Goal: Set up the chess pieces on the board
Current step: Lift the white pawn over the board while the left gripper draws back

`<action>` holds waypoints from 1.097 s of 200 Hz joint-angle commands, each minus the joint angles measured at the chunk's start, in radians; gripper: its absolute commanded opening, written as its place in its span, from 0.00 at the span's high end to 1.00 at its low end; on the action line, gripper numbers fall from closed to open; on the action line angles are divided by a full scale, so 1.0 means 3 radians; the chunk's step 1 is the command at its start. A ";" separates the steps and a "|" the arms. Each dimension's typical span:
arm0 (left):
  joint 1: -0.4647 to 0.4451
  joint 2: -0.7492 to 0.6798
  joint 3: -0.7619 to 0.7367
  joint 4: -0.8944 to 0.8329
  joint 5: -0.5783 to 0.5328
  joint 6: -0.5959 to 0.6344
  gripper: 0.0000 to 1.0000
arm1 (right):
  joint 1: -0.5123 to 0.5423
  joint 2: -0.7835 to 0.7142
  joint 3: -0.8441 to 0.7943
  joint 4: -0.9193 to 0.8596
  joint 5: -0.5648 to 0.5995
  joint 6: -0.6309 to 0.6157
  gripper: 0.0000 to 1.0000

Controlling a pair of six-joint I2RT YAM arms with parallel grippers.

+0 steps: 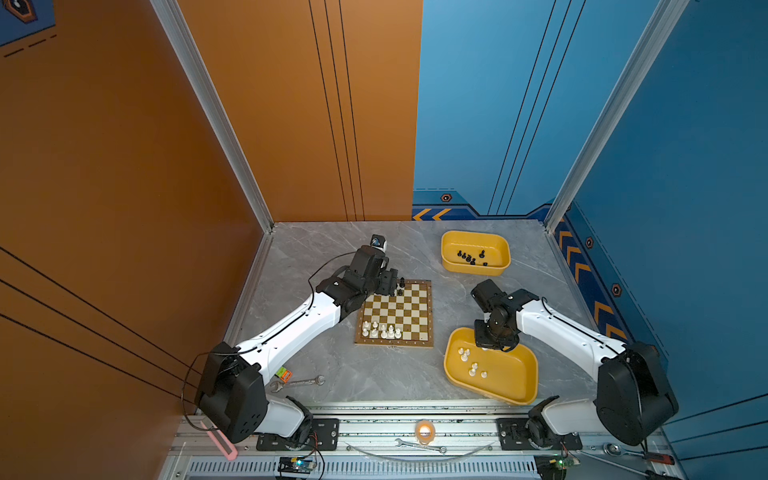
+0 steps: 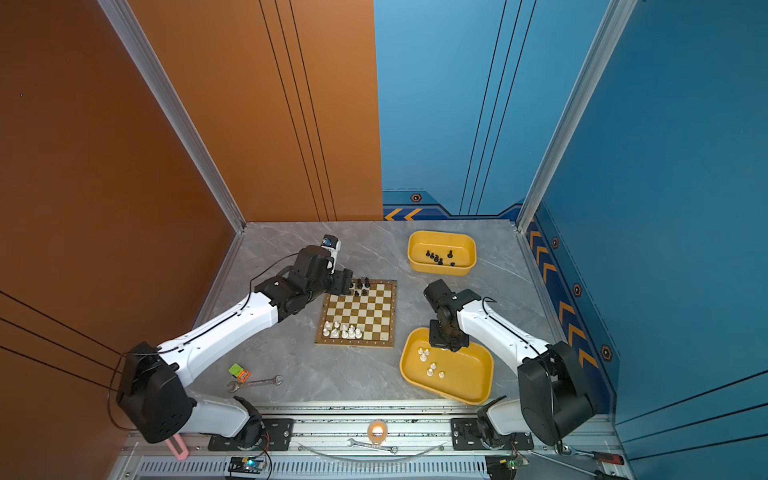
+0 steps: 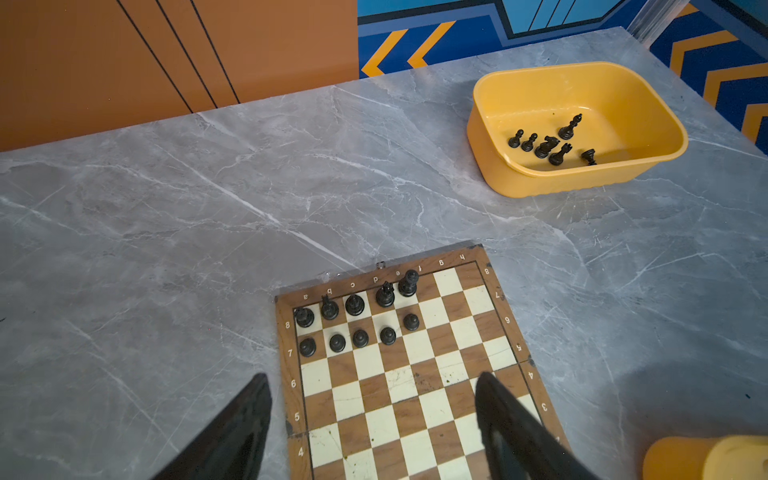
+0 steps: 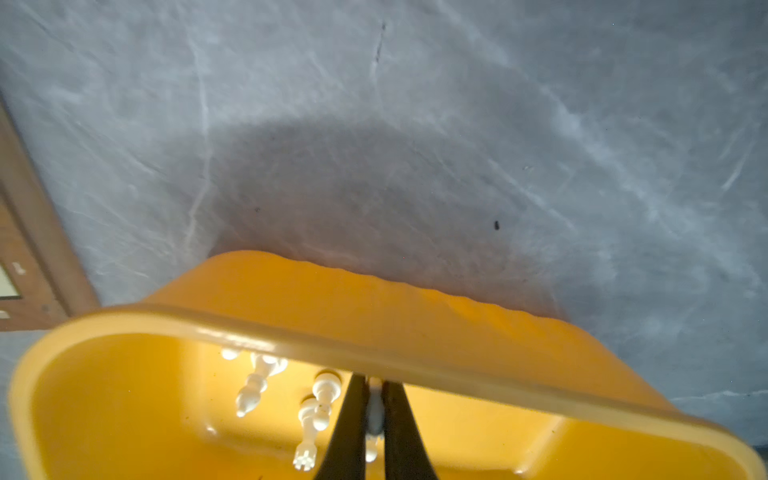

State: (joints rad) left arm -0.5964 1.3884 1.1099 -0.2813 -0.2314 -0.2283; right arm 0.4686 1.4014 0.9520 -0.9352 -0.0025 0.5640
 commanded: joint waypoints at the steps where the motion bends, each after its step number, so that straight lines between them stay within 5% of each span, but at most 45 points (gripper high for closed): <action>1: 0.0019 -0.0231 -0.0147 -0.0078 -0.0120 0.0015 0.21 | 0.0039 -0.0013 0.0324 -0.0307 0.0079 -0.0040 1.00; 95: 0.0285 -0.1339 -0.0973 -0.0311 -0.0207 -0.0128 0.17 | 0.0707 0.0776 0.1601 -0.0558 0.0021 0.0108 1.00; 219: 0.0846 -0.1922 -0.1230 -0.0638 0.0189 -0.0067 0.15 | 0.1273 0.1896 0.2078 -0.0284 -0.0332 0.0275 1.00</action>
State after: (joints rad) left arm -0.3771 0.8280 0.7544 -0.4355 -0.2325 -0.2592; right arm 0.8345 1.9503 1.5375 -1.0264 -0.0799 0.6167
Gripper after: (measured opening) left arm 0.852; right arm 0.089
